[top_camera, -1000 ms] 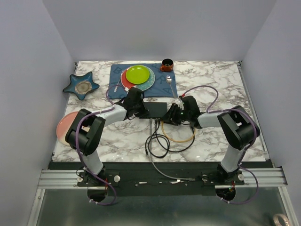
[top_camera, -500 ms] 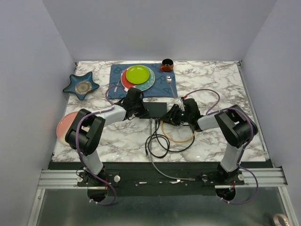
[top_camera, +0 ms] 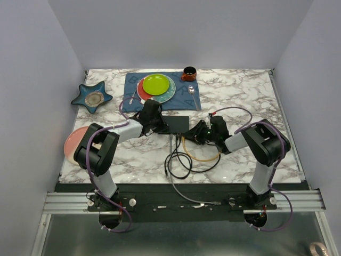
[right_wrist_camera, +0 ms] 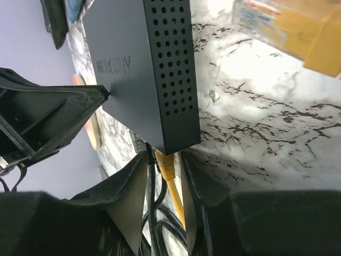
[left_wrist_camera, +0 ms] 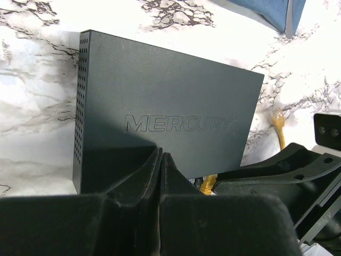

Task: Pull the plug from the switch port

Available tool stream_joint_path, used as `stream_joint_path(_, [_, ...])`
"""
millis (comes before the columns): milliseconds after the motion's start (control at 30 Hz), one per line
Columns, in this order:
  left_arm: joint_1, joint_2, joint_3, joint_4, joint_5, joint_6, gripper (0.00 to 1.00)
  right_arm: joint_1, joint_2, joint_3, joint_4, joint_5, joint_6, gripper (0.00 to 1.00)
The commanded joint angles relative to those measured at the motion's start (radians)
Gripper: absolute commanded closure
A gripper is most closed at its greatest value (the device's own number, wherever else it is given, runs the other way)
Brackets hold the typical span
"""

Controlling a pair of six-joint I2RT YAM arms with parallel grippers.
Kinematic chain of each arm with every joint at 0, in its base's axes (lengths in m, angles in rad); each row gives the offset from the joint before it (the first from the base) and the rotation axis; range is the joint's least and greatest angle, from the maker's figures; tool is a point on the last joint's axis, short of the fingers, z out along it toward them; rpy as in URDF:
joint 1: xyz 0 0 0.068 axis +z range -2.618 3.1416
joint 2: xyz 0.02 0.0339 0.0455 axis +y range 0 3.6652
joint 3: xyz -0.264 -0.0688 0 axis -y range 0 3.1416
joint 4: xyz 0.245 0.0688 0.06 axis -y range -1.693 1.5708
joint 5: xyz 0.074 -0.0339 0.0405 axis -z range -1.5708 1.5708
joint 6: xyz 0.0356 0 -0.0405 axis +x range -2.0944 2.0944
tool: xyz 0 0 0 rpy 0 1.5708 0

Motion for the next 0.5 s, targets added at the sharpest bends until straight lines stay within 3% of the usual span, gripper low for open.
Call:
stream_joint_path(0, [0.004,-0.011,-0.027,-0.014,0.014,-0.003,0.93,-0.004,0.049,-0.025,0.114,0.030,0.070,0.61])
stream_joint_path(467, [0.004,-0.010,-0.030,-0.011,0.014,-0.003,0.93,-0.004,0.078,-0.031,0.180,0.053,0.127,0.63])
